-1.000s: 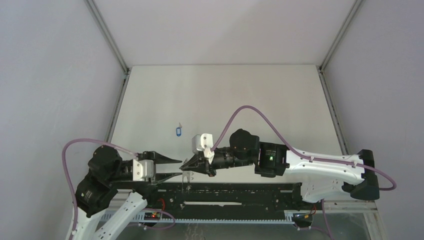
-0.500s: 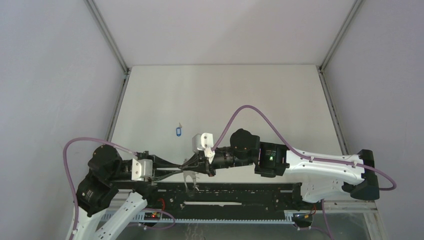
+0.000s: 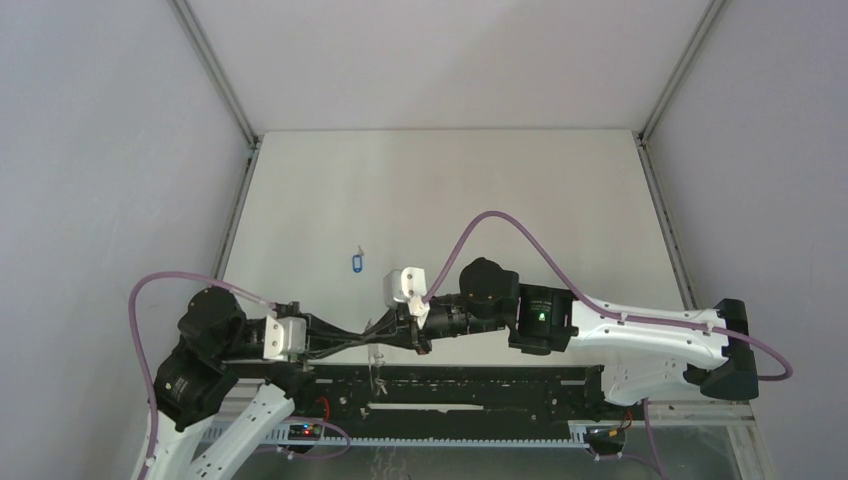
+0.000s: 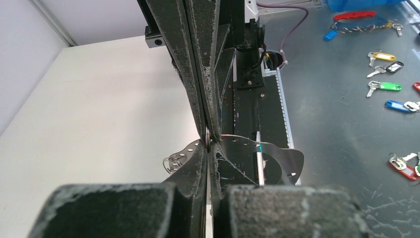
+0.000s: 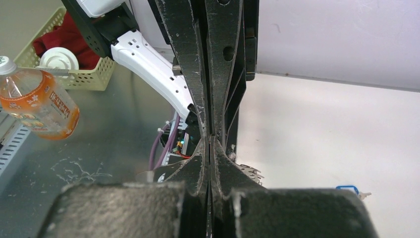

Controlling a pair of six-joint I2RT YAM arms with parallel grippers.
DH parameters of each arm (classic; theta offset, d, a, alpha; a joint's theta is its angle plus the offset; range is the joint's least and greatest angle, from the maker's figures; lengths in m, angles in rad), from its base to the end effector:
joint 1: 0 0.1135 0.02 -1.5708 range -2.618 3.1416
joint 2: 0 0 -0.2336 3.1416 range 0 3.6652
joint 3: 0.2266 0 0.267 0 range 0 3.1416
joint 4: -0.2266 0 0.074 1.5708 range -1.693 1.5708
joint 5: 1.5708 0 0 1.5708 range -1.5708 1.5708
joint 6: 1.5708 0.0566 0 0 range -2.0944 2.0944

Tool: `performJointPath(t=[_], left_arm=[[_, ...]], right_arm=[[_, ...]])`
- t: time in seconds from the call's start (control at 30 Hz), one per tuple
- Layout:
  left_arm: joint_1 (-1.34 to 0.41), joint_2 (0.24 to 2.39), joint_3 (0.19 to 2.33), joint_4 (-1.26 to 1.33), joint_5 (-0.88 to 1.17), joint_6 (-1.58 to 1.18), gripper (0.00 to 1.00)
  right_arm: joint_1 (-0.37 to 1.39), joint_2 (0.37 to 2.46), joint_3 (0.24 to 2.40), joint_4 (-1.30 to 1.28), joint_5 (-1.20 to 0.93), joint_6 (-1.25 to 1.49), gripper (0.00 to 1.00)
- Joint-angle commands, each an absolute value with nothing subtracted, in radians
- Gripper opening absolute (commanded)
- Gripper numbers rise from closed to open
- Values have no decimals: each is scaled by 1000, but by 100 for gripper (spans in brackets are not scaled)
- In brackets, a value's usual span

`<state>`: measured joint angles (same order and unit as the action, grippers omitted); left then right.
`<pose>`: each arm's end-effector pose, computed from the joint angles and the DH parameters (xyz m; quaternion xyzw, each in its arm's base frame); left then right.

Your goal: Put the keys on the keyring

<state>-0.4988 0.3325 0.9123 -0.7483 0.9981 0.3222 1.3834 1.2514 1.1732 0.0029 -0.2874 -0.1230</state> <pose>0.0538 -0.0835 0.3649 0.5508 0.4920 -0.4142 0.5320 0.0473 0.3357 0.3651 -0.5674 0.4628 0.4814 0.4818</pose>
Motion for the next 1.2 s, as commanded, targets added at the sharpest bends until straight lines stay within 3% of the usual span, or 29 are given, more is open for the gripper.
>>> performJointPath(t=[0.0,0.17,0.33,0.67,0.77,0.97,1.17], left_arm=[[-494,351,908,-730,1047,336,1],[-495,344,909,-735,1032,365,0],[-495,316,883,-752,1007,457,0],[-495,234,835,-746,1026,611,0],[-495,218,824,-745,1022,651,0],[-495,215,819,-726,996,629,0],[-494,250,825,-678,991,571,0]], right_arm=[[1390,1262,1183,66,-295,-99,0],[1390,1262,1184,67,-298,-96,0],[1369,1233,1206,47,-288,-78,38],[1215,1109,1218,-49,-314,-40,74],[1109,1120,1218,-70,-311,-4,98],[944,1287,1219,-46,-178,54,100],[899,1640,1340,17,-144,82,100]])
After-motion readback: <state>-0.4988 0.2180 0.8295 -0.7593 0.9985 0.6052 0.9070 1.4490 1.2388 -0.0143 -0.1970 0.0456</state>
